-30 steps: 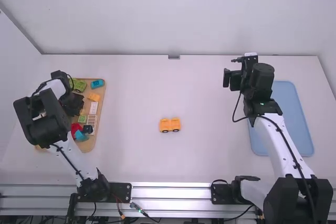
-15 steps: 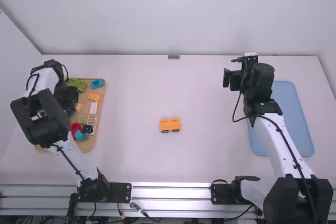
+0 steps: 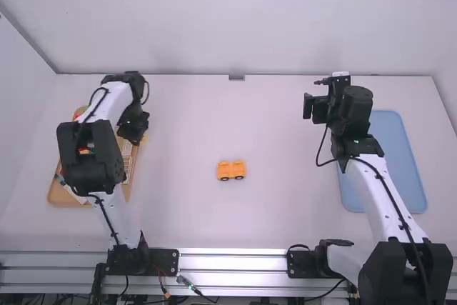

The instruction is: Assemble lego blocks to make yellow taxi

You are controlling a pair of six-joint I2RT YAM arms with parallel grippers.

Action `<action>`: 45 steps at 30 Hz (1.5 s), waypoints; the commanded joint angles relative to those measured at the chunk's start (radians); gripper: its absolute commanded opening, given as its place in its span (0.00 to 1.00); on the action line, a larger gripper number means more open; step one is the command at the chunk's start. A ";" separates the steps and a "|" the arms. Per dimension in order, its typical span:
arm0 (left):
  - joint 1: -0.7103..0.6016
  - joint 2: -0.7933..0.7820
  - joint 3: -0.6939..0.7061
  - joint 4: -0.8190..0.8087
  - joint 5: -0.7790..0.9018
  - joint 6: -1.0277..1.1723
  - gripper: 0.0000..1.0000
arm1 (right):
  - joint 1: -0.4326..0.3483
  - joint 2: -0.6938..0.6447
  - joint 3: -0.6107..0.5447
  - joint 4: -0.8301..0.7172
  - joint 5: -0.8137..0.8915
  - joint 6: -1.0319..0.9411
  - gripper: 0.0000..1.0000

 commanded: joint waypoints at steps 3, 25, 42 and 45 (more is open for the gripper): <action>-0.179 -0.050 -0.025 -0.026 -0.013 -0.218 0.02 | 0.005 0.006 0.039 0.002 0.004 0.002 0.99; -0.449 -0.053 -0.327 0.249 0.093 -0.515 0.02 | 0.005 0.006 0.039 -0.033 0.003 -0.001 0.99; -0.450 -0.053 -0.345 0.257 0.191 -0.539 0.24 | 0.005 0.006 0.039 -0.050 0.003 -0.001 0.99; -0.451 -0.053 -0.345 0.257 0.188 -0.533 0.36 | 0.006 0.006 0.039 -0.050 0.003 -0.001 0.99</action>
